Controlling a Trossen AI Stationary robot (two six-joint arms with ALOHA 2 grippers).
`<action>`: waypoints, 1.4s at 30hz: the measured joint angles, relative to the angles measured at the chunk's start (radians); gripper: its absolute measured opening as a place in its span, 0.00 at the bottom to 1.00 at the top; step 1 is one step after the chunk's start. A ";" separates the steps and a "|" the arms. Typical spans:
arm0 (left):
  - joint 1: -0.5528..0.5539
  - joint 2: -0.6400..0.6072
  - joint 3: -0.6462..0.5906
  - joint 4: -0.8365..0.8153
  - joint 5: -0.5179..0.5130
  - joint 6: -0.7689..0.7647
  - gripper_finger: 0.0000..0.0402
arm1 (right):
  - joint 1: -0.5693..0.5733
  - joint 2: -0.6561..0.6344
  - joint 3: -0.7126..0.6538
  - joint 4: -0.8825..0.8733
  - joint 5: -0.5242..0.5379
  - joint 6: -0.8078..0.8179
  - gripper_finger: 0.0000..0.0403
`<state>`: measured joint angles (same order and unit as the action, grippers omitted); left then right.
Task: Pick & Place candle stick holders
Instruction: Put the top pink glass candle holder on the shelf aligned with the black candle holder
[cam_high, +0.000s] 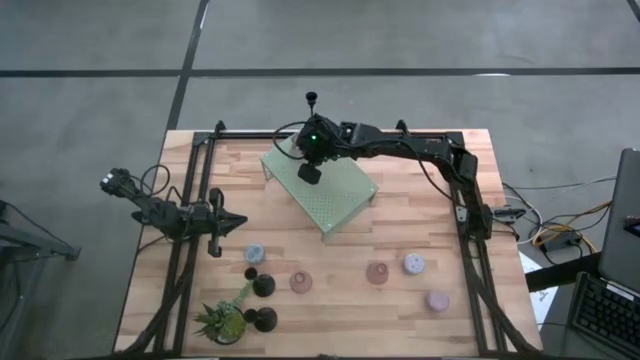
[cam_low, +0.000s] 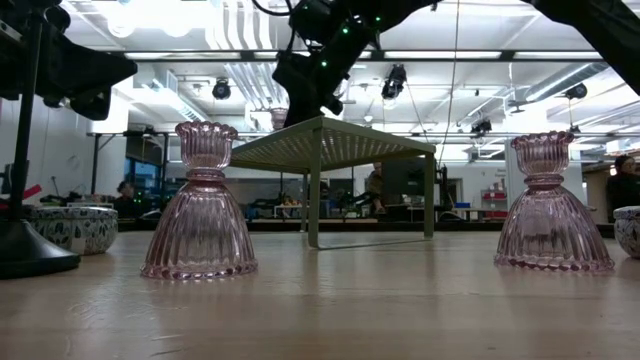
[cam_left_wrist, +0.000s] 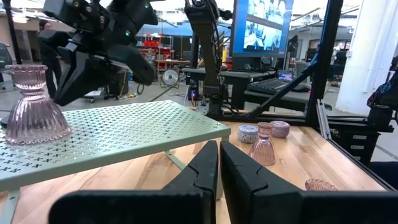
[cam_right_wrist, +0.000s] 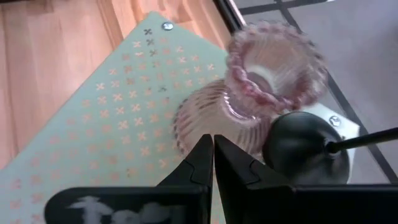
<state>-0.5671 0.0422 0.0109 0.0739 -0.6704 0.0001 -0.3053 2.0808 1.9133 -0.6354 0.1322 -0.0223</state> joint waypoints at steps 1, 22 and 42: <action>0.000 0.000 0.000 0.000 0.000 0.000 0.05 | -0.002 0.000 0.000 0.000 0.001 -0.002 0.02; 0.000 0.000 0.000 0.000 0.000 0.000 0.05 | -0.007 0.005 -0.012 0.001 -0.007 0.019 0.02; 0.000 0.000 0.000 0.000 0.000 0.000 0.05 | -0.003 0.005 -0.019 0.063 -0.076 0.033 0.02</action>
<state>-0.5674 0.0419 0.0109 0.0740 -0.6701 0.0002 -0.3084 2.0861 1.8938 -0.5722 0.0563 0.0106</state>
